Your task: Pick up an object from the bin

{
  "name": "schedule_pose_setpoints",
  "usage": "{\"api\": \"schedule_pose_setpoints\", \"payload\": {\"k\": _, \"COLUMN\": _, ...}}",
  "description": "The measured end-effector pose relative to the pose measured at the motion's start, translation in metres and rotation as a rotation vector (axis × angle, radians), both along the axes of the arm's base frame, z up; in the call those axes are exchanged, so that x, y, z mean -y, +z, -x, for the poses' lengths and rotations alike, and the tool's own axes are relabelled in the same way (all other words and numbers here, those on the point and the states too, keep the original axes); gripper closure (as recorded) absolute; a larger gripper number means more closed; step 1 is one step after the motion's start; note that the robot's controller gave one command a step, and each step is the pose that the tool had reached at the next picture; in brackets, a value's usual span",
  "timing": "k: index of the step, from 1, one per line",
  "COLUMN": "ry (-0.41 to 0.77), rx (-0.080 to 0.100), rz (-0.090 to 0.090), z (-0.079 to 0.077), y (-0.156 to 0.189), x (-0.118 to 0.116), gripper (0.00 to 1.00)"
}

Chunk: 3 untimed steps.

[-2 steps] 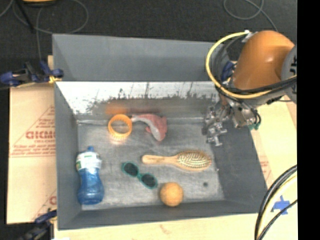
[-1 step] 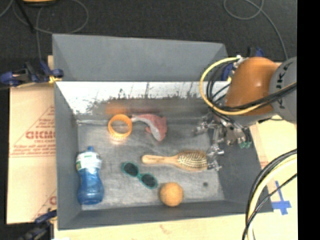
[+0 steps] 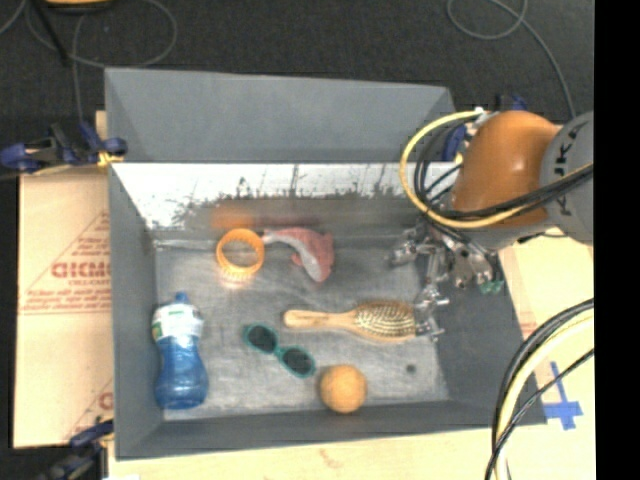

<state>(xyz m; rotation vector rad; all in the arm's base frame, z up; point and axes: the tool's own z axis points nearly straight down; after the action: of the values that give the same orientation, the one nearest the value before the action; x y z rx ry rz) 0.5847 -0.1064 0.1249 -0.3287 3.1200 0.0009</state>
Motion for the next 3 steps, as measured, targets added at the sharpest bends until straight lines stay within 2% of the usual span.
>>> {"api": "schedule_pose_setpoints", "payload": {"k": 1, "ry": -0.005, "rx": 0.005, "rz": 0.0, "z": 0.004, "y": -0.036, "x": -0.003, "gripper": 0.0}}
{"api": "schedule_pose_setpoints", "payload": {"k": 2, "ry": -0.169, "rx": 0.017, "rz": 0.002, "z": 0.017, "y": -0.049, "x": 0.009, "gripper": 1.0}}
{"api": "schedule_pose_setpoints", "payload": {"k": 3, "ry": -0.168, "rx": 0.017, "rz": 0.002, "z": 0.017, "y": -0.049, "x": 0.009, "gripper": 1.0}}
